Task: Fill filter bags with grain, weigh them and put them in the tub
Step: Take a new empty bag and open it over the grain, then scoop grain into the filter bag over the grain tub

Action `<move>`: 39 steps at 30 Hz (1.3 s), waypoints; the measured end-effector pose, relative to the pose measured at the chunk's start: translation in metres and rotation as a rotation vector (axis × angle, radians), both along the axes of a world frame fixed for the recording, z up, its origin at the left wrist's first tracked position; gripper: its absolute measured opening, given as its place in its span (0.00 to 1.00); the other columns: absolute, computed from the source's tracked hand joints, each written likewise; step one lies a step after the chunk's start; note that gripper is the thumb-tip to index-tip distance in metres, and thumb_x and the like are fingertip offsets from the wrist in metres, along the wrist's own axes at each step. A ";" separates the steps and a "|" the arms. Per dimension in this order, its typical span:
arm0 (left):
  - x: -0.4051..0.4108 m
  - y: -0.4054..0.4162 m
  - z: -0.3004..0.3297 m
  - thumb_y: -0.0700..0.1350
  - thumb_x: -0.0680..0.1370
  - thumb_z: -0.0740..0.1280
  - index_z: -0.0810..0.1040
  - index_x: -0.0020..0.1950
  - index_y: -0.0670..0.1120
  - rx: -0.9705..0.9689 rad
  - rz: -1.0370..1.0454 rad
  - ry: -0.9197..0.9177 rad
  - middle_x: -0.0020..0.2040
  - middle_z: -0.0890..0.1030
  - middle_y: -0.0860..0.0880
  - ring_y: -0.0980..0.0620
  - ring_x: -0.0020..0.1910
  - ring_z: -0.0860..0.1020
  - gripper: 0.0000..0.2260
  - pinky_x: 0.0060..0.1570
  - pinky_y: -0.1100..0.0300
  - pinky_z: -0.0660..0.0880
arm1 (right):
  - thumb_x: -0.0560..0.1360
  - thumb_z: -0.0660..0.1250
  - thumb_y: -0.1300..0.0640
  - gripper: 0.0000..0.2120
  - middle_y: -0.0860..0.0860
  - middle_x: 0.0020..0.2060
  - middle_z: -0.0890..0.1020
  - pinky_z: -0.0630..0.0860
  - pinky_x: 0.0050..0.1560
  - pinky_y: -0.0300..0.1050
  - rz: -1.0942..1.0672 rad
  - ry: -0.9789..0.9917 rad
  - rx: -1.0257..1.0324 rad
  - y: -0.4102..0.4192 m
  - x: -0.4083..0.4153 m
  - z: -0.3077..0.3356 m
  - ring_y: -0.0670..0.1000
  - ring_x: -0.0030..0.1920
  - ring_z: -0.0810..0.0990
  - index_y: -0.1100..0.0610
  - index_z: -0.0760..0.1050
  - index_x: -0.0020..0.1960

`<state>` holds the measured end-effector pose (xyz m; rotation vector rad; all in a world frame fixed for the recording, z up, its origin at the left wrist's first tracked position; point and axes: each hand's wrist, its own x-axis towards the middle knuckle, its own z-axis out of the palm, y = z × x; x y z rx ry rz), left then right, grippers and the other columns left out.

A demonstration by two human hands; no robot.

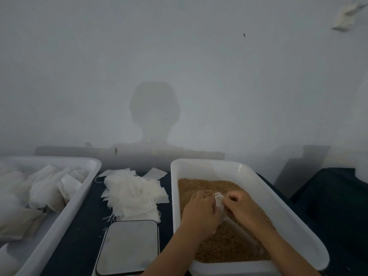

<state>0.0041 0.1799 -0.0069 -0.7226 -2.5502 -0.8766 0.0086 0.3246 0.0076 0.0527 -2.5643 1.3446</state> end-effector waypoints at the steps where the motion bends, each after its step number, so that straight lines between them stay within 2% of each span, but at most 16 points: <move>1: 0.002 0.000 0.000 0.51 0.80 0.54 0.75 0.51 0.43 -0.045 -0.007 0.029 0.55 0.70 0.47 0.51 0.55 0.68 0.15 0.54 0.60 0.69 | 0.74 0.65 0.63 0.19 0.48 0.20 0.69 0.64 0.24 0.33 -0.009 -0.013 -0.008 0.001 -0.001 -0.001 0.42 0.21 0.65 0.56 0.68 0.25; 3: 0.004 -0.001 0.002 0.54 0.79 0.56 0.74 0.53 0.44 -0.105 -0.064 0.123 0.57 0.67 0.47 0.51 0.56 0.66 0.15 0.56 0.59 0.69 | 0.74 0.65 0.62 0.20 0.48 0.19 0.70 0.64 0.22 0.33 -0.045 -0.044 -0.016 0.002 -0.002 -0.002 0.42 0.19 0.67 0.55 0.68 0.23; 6: 0.009 -0.002 0.007 0.46 0.77 0.63 0.76 0.53 0.45 -0.071 -0.205 0.249 0.60 0.67 0.48 0.51 0.59 0.65 0.08 0.56 0.58 0.71 | 0.74 0.65 0.61 0.20 0.51 0.19 0.72 0.66 0.21 0.34 -0.071 -0.114 -0.083 -0.001 -0.002 0.000 0.45 0.18 0.68 0.57 0.71 0.23; 10: 0.009 -0.002 0.009 0.42 0.75 0.64 0.77 0.50 0.45 -0.093 -0.250 0.301 0.54 0.74 0.49 0.52 0.55 0.68 0.05 0.51 0.63 0.68 | 0.77 0.61 0.63 0.21 0.52 0.20 0.71 0.66 0.25 0.40 -0.077 -0.157 -0.171 -0.001 0.002 0.002 0.49 0.21 0.68 0.58 0.69 0.25; 12: 0.009 -0.002 0.010 0.42 0.75 0.62 0.75 0.50 0.45 -0.054 -0.175 0.260 0.50 0.76 0.50 0.53 0.51 0.69 0.05 0.51 0.61 0.71 | 0.79 0.57 0.60 0.19 0.51 0.26 0.71 0.66 0.31 0.42 -0.151 -0.165 0.050 0.004 0.002 0.000 0.48 0.27 0.67 0.55 0.66 0.29; 14: 0.008 -0.003 0.010 0.41 0.76 0.60 0.73 0.51 0.45 0.033 -0.048 0.191 0.49 0.76 0.50 0.53 0.49 0.70 0.06 0.48 0.61 0.72 | 0.80 0.57 0.51 0.14 0.47 0.32 0.69 0.63 0.33 0.39 -0.155 -0.246 0.328 0.007 0.006 -0.004 0.45 0.31 0.66 0.51 0.64 0.36; 16: 0.007 -0.004 0.011 0.42 0.79 0.58 0.71 0.56 0.45 0.100 0.062 0.164 0.51 0.76 0.50 0.54 0.50 0.70 0.07 0.45 0.64 0.67 | 0.77 0.62 0.46 0.12 0.44 0.34 0.67 0.62 0.33 0.36 -0.055 -0.391 0.405 0.009 0.009 -0.007 0.42 0.32 0.65 0.47 0.63 0.40; 19: 0.007 -0.005 0.012 0.43 0.80 0.57 0.71 0.59 0.46 0.132 0.143 0.172 0.54 0.75 0.50 0.53 0.51 0.70 0.09 0.44 0.65 0.66 | 0.74 0.69 0.51 0.10 0.46 0.46 0.76 0.68 0.41 0.37 0.006 -0.564 0.525 0.005 0.013 -0.009 0.44 0.42 0.72 0.51 0.70 0.51; 22: 0.007 -0.009 0.014 0.45 0.81 0.58 0.73 0.58 0.46 0.170 0.186 0.147 0.53 0.74 0.50 0.53 0.52 0.70 0.08 0.42 0.65 0.65 | 0.78 0.62 0.50 0.10 0.49 0.50 0.79 0.73 0.46 0.39 -0.039 -0.466 0.737 0.003 0.016 -0.003 0.47 0.47 0.77 0.55 0.74 0.54; 24: 0.007 -0.010 0.014 0.46 0.81 0.58 0.74 0.57 0.47 0.185 0.210 0.141 0.53 0.73 0.50 0.53 0.52 0.70 0.08 0.43 0.65 0.66 | 0.79 0.59 0.47 0.12 0.48 0.48 0.78 0.71 0.44 0.39 -0.063 -0.346 0.830 0.005 0.019 0.010 0.47 0.46 0.76 0.54 0.73 0.53; 26: 0.009 -0.010 0.017 0.45 0.80 0.61 0.76 0.54 0.46 0.199 0.236 0.146 0.51 0.73 0.49 0.52 0.51 0.71 0.07 0.40 0.63 0.67 | 0.77 0.62 0.47 0.09 0.46 0.46 0.77 0.69 0.42 0.37 -0.095 -0.215 0.913 0.012 0.022 0.028 0.45 0.43 0.74 0.52 0.72 0.50; 28: 0.012 -0.010 0.020 0.42 0.76 0.68 0.79 0.48 0.45 0.214 0.254 0.176 0.46 0.75 0.47 0.50 0.46 0.74 0.02 0.33 0.62 0.69 | 0.75 0.66 0.49 0.08 0.45 0.46 0.77 0.67 0.42 0.36 -0.140 -0.111 1.045 0.022 0.025 0.047 0.45 0.43 0.75 0.52 0.73 0.51; 30: 0.012 -0.010 0.022 0.39 0.70 0.75 0.80 0.42 0.45 0.227 0.255 0.228 0.41 0.76 0.47 0.49 0.39 0.76 0.05 0.26 0.66 0.67 | 0.75 0.66 0.50 0.10 0.45 0.50 0.77 0.64 0.45 0.38 -0.166 -0.065 1.210 0.031 0.027 0.061 0.47 0.47 0.78 0.51 0.74 0.54; 33: 0.012 -0.010 0.023 0.37 0.65 0.78 0.80 0.38 0.45 0.214 0.239 0.268 0.39 0.77 0.48 0.50 0.35 0.76 0.09 0.24 0.68 0.65 | 0.76 0.65 0.56 0.09 0.45 0.52 0.77 0.60 0.45 0.39 -0.148 -0.041 1.390 0.040 0.027 0.065 0.47 0.50 0.78 0.49 0.74 0.57; 35: 0.012 -0.010 0.023 0.37 0.65 0.78 0.80 0.38 0.45 0.211 0.229 0.256 0.39 0.77 0.48 0.51 0.35 0.76 0.09 0.24 0.68 0.66 | 0.76 0.65 0.58 0.10 0.43 0.50 0.77 0.60 0.45 0.38 -0.106 -0.043 1.409 0.044 0.026 0.060 0.47 0.49 0.78 0.49 0.75 0.56; 39: 0.011 -0.010 0.019 0.36 0.72 0.71 0.80 0.44 0.44 0.169 0.221 0.213 0.46 0.77 0.47 0.49 0.42 0.75 0.04 0.30 0.63 0.69 | 0.74 0.68 0.54 0.04 0.39 0.34 0.70 0.59 0.40 0.30 0.023 -0.017 1.224 0.044 0.023 0.050 0.41 0.38 0.73 0.45 0.74 0.45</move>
